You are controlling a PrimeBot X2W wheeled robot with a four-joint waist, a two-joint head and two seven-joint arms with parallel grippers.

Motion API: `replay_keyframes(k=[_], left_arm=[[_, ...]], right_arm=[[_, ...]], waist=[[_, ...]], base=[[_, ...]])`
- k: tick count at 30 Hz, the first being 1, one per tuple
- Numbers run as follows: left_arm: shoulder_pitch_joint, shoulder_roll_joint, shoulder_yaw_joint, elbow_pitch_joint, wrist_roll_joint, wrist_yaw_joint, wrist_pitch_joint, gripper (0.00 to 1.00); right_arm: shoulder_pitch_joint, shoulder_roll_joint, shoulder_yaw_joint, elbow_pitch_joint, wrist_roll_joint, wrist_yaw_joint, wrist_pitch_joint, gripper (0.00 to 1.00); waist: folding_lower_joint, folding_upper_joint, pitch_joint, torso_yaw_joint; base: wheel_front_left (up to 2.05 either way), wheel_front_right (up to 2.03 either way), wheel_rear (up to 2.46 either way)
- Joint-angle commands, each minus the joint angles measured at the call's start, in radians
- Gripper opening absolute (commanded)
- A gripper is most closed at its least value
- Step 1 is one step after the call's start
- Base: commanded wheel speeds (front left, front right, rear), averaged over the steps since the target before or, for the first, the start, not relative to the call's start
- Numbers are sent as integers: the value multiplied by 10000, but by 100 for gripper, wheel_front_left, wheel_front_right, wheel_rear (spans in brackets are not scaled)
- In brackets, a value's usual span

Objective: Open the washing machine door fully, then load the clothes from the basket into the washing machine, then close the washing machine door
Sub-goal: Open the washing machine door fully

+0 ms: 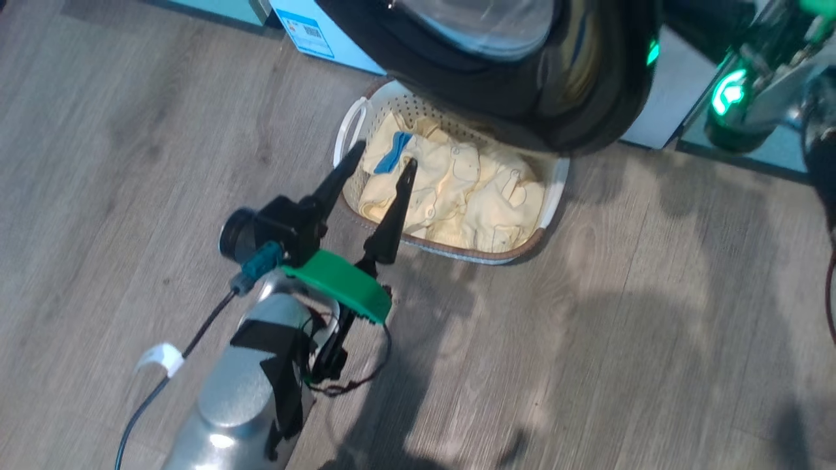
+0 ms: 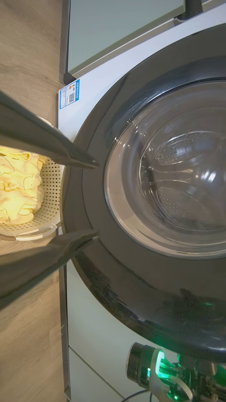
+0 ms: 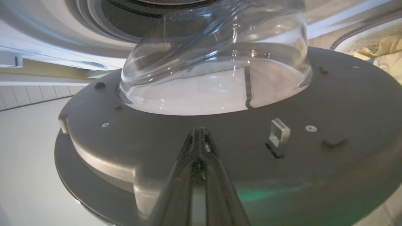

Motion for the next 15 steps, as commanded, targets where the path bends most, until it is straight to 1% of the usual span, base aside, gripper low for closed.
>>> replay_keyframes(k=[1,8,15], left_arm=[[114,208,431,-256,65,-1,-63,100],[362,208,393,-157,77,-19,-63,100],[608,208,445,-87,118,-39,-63,100]], right_arm=[[131,330,157,-465,92,-29,149,0],[922,336,975,-1122,760,-29,320,0],[1601,337,2111,-1837,1832,-29,51,0]], waist=[[1,-1,-151,-14],[1,-1,-498,23],[1,-1,-794,7]], base=[[0,0,0],[0,0,0],[0,0,0]])
